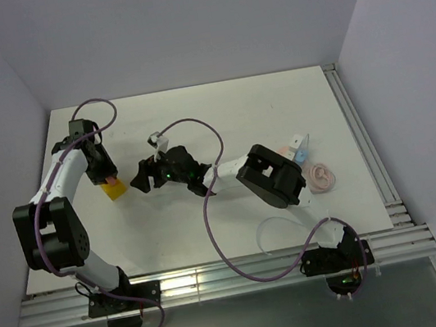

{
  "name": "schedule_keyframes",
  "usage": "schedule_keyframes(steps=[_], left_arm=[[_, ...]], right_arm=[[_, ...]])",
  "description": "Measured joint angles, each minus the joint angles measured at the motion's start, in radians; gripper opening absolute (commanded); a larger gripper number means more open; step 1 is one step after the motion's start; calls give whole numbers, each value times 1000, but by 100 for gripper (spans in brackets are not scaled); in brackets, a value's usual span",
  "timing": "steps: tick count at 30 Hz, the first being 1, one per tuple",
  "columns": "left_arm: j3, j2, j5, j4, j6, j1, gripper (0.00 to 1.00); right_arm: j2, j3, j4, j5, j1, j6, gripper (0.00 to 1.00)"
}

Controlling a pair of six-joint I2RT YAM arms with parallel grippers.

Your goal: Insert the plug

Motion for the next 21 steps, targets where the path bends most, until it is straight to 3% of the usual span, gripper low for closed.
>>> schedule_keyframes(steps=[6, 12, 17, 21], left_arm=[[8, 0, -5, -10, 0, 4, 15], [14, 6, -7, -13, 5, 5, 12], [26, 20, -6, -13, 9, 11, 1], [43, 38, -5, -14, 24, 16, 0]], right_arm=[[0, 0, 6, -6, 0, 5, 81], [0, 0, 7, -9, 0, 5, 81], [0, 0, 7, -13, 0, 8, 81], [0, 0, 8, -15, 0, 8, 81]])
